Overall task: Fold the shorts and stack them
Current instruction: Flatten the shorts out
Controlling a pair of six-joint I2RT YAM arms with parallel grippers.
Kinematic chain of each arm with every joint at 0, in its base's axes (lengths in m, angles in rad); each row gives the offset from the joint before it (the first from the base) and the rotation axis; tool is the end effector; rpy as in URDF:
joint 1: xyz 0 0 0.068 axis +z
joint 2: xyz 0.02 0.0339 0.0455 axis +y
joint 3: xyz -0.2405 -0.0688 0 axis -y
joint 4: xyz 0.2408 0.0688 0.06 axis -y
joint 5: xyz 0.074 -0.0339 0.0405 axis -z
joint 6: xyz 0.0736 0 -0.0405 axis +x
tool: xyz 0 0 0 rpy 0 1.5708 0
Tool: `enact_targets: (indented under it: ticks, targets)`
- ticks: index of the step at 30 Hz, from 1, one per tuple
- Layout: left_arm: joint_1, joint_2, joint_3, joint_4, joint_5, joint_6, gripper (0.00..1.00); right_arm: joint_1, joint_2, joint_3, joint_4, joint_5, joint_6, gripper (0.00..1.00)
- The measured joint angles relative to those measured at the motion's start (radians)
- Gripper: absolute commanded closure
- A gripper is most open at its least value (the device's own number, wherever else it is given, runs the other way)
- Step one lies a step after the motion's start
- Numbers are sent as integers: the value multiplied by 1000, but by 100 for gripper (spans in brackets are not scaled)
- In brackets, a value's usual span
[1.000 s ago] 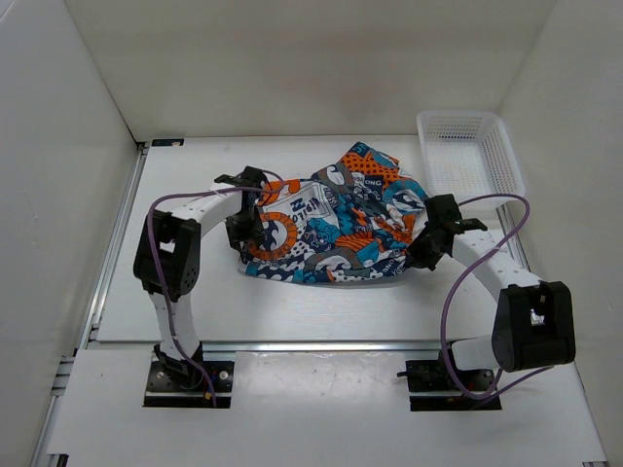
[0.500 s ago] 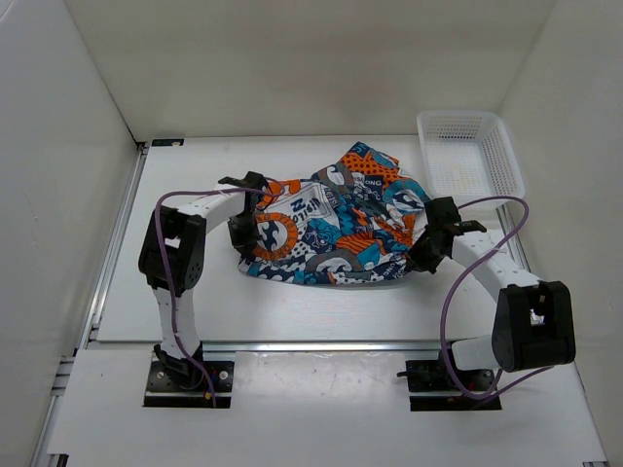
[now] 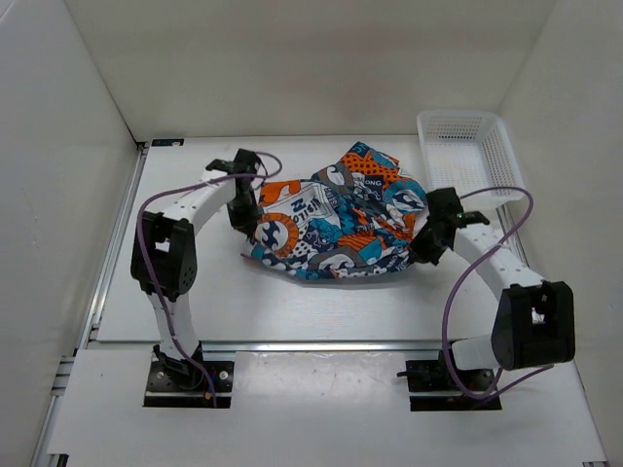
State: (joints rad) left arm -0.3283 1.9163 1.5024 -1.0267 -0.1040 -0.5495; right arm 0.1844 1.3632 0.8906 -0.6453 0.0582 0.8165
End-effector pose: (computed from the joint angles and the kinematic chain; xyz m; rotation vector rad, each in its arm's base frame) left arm 0.3481 -0.1105 0.1519 -0.3389 2.9598 0.0578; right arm 0.2728 0.0465 0.1600 0.8588 2.5678 0.2302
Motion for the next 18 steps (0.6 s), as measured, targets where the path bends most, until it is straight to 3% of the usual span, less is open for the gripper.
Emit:
enact_targets:
  ticks: [4, 8, 11, 15, 16, 17, 18]
  targets:
    - [60, -2, 242, -14, 92, 30, 90, 0, 95, 267, -66, 29, -28, 100]
    - [121, 5, 591, -35, 146, 51, 90, 0, 184, 607, -85, 53, -69, 100]
    - [165, -64, 694, -1, 163, 58, 90, 0, 144, 689, -45, 74, -98, 100]
    - [196, -354, 378, 116, 179, 51, 90, 1, -51, 478, 57, 101, -119, 100]
    - [195, -451, 245, 156, 185, 45, 90, 4, -116, 376, 97, 103, -120, 94]
    - [192, -536, 122, 172, 193, 38, 74, 8, -175, 276, 109, 100, -118, 88]
    - [180, -606, 11, 189, 193, 31, 42, 12, -228, 169, 136, 100, -116, 82]
